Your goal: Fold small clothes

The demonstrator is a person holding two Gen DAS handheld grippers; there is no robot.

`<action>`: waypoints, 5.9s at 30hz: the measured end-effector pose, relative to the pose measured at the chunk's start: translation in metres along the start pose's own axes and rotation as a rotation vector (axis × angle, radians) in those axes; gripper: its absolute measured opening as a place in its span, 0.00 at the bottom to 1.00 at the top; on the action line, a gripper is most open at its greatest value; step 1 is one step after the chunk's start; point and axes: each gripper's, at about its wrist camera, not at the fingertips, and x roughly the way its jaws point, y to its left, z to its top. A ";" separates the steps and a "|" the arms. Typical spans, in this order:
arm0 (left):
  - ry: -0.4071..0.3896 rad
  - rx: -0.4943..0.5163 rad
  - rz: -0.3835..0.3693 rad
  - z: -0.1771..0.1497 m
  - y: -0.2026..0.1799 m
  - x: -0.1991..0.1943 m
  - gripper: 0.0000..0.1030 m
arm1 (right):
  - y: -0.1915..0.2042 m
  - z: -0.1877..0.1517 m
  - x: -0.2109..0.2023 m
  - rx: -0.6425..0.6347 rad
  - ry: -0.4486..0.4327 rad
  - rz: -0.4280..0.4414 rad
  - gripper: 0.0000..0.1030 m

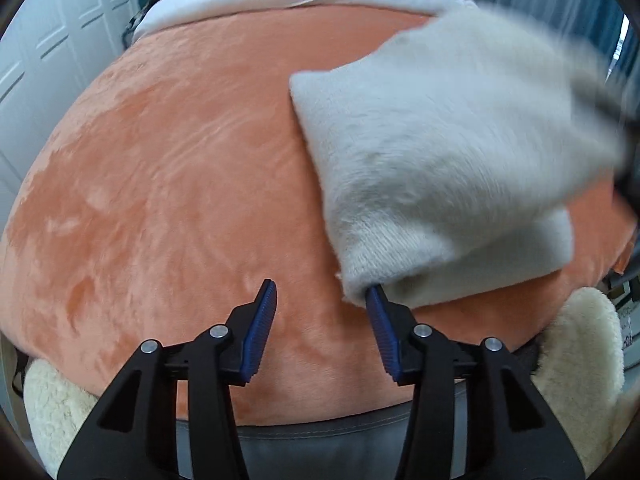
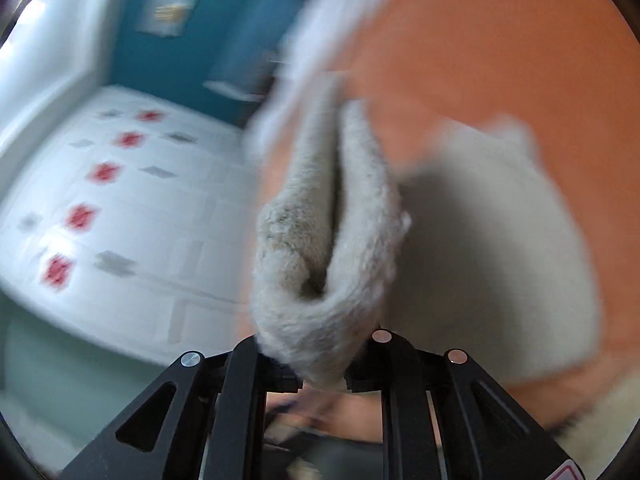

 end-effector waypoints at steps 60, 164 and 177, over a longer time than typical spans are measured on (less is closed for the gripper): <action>0.016 0.007 -0.040 0.022 -0.056 0.015 0.76 | -0.042 -0.004 -0.024 -0.169 0.004 -0.328 0.19; -0.051 -0.011 -0.331 0.082 -0.090 -0.040 0.39 | -0.022 0.039 -0.014 -0.125 -0.091 -0.106 0.35; -0.388 0.189 -0.611 0.124 -0.137 -0.226 0.36 | 0.113 0.005 -0.222 -0.401 -0.510 -0.117 0.35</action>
